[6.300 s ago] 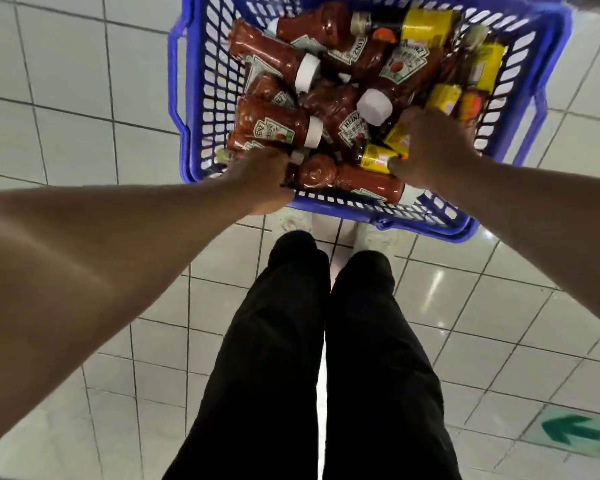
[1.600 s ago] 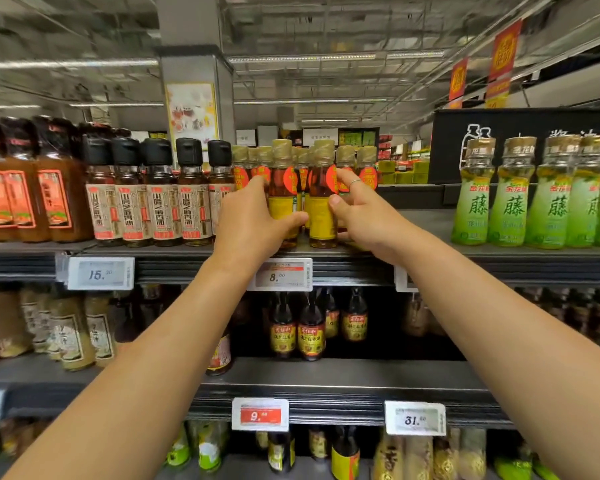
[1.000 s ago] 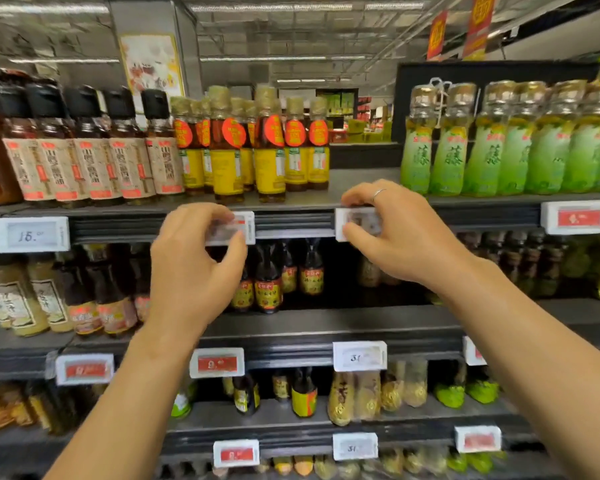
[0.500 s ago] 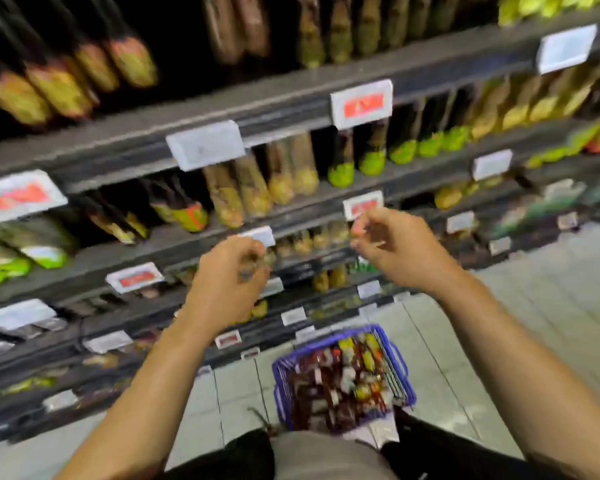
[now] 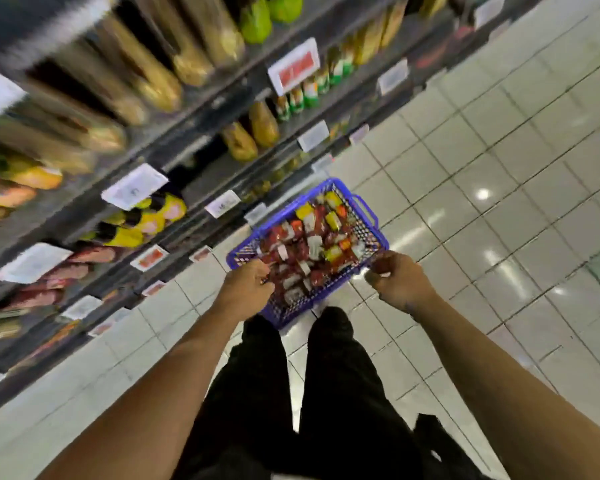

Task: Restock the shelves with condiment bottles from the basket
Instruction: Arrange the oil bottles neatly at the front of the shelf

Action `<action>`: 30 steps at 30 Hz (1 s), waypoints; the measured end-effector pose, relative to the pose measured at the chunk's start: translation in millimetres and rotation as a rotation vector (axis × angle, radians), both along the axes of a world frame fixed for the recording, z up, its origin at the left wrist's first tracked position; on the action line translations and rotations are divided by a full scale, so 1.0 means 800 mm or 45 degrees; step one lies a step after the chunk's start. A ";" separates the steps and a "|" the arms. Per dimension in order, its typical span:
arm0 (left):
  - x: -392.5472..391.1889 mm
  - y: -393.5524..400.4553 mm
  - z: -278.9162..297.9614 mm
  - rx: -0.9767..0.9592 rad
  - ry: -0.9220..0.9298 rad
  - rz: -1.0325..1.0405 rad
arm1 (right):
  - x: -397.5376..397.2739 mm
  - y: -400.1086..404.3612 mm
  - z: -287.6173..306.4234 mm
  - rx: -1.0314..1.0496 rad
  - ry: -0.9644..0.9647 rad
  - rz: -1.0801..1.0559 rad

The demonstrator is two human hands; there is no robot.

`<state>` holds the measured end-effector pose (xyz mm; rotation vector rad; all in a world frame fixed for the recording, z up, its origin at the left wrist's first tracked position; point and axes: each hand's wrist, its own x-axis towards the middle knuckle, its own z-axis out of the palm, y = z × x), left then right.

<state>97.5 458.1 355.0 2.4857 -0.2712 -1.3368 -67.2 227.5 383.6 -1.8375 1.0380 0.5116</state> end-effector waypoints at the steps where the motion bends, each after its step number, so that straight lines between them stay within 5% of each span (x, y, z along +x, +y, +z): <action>1: -0.003 -0.006 -0.037 0.009 0.013 -0.024 | 0.002 0.000 -0.036 -0.004 0.031 0.004; 8: 0.024 -0.069 -0.304 -0.018 -0.140 -0.283 | 0.043 -0.032 -0.295 0.033 0.155 0.037; 14: 0.072 -0.141 -0.458 -0.134 -0.535 -0.874 | 0.088 -0.047 -0.468 -0.182 0.159 0.148; 21: 0.110 -0.198 -0.525 0.007 -0.943 -1.537 | 0.153 -0.028 -0.582 -0.394 0.171 0.084; 24: 0.117 -0.204 -0.532 0.022 -1.073 -1.690 | 0.166 -0.018 -0.599 -0.547 0.264 0.056; 30: 0.123 -0.224 -0.526 0.073 -1.164 -1.807 | 0.156 -0.032 -0.615 -0.712 0.055 0.080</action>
